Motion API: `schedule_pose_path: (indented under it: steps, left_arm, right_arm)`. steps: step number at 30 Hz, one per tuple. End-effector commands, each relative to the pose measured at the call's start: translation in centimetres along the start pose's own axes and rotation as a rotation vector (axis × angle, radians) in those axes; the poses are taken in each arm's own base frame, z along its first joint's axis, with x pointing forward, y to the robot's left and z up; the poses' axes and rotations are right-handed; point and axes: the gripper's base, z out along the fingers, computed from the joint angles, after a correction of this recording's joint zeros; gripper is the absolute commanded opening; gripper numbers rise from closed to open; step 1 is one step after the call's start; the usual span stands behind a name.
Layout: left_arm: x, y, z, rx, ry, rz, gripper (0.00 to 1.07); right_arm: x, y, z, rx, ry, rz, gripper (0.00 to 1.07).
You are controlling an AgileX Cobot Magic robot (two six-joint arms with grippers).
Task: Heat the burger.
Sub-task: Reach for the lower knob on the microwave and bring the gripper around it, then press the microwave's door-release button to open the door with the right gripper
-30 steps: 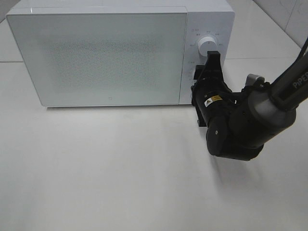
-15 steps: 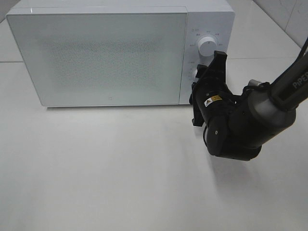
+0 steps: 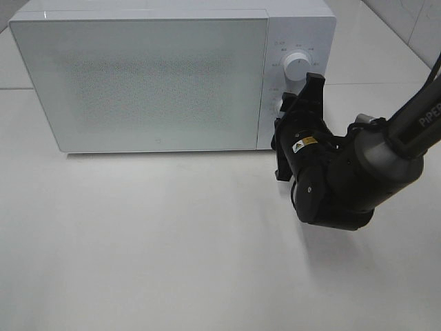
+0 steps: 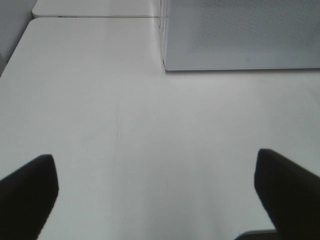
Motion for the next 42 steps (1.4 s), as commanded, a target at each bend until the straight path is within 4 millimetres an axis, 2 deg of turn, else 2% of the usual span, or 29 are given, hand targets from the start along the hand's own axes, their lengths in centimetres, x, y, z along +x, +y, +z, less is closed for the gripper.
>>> schedule_pose_path:
  steps: [1, 8, 15, 19, 24, 25, 27, 28, 29, 31, 32, 33, 34, 35, 37, 38, 39, 40, 42]
  left_arm:
    - [0.1, 0.0, -0.2, -0.001, -0.026, -0.008, 1.0]
    - [0.1, 0.0, -0.2, -0.001, -0.026, -0.008, 1.0]
    - [0.1, 0.0, -0.2, -0.001, -0.026, -0.008, 1.0]
    - [0.1, 0.0, -0.2, -0.001, -0.026, -0.008, 1.0]
    - [0.1, 0.0, -0.2, -0.001, -0.026, -0.008, 1.0]
    - [0.1, 0.0, -0.2, -0.001, -0.026, -0.008, 1.0]
    - [0.1, 0.0, -0.2, -0.001, -0.026, -0.008, 1.0]
    - [0.1, 0.0, -0.2, -0.001, -0.026, -0.008, 1.0]
    - [0.1, 0.0, -0.2, -0.001, -0.026, -0.008, 1.0]
    - [0.1, 0.0, -0.2, -0.001, -0.026, -0.008, 1.0]
    - [0.1, 0.0, -0.2, -0.001, -0.026, -0.008, 1.0]
    - [0.1, 0.0, -0.2, -0.001, -0.026, -0.008, 1.0]
    - [0.1, 0.0, -0.2, -0.001, -0.026, -0.008, 1.0]
    - [0.1, 0.0, -0.2, -0.001, -0.026, -0.008, 1.0]
    - [0.1, 0.0, -0.2, -0.001, -0.026, -0.008, 1.0]
    - [0.1, 0.0, -0.2, -0.001, -0.026, -0.008, 1.0]
    - [0.1, 0.0, -0.2, -0.001, -0.026, -0.008, 1.0]
    - [0.1, 0.0, -0.2, -0.001, -0.026, -0.008, 1.0]
    - [0.1, 0.0, -0.2, -0.001, -0.026, -0.008, 1.0]
  right_arm:
    - [1.7, 1.5, 0.7, -0.075, 0.117, -0.037, 0.39]
    - [0.8, 0.8, -0.1, -0.036, 0.085, -0.052, 0.52]
    - [0.0, 1.1, -1.6, -0.006, 0.087, -0.143, 0.76]
    - [-0.2, 0.9, -2.1, 0.034, 0.107, -0.175, 0.76]
    - [-0.6, 1.3, -3.4, 0.105, 0.139, -0.302, 0.76]
    - [-0.9, 1.4, -4.1, 0.138, 0.153, -0.382, 0.76]
    - [-1.0, 1.4, -4.4, 0.16, 0.162, -0.419, 0.76]
    - [-1.2, 1.8, -5.1, 0.199, 0.193, -0.525, 0.76]
    - [-1.2, 1.8, -5.1, 0.199, 0.193, -0.525, 0.76]
    - [-1.1, 2.6, -5.9, 0.229, 0.248, -0.694, 0.76]
    - [-1.1, 2.6, -5.9, 0.229, 0.248, -0.694, 0.76]
    - [-1.1, 3.2, -6.4, 0.252, 0.294, -0.806, 0.76]
    - [-1.1, 3.2, -6.4, 0.252, 0.294, -0.806, 0.76]
    - [-1.2, 3.7, -6.8, 0.284, 0.349, -0.922, 0.76]
    - [-1.3, 4.1, -7.0, 0.289, 0.364, -0.962, 0.76]
    - [-1.6, 4.9, -7.3, 0.289, 0.402, -1.063, 0.76]
    - [-1.6, 4.9, -7.3, 0.289, 0.402, -1.063, 0.76]
    - [-2.0, 5.4, -7.7, 0.302, 0.445, -1.151, 0.76]
    - [-2.2, 5.6, -7.8, 0.309, 0.464, -1.183, 0.76]
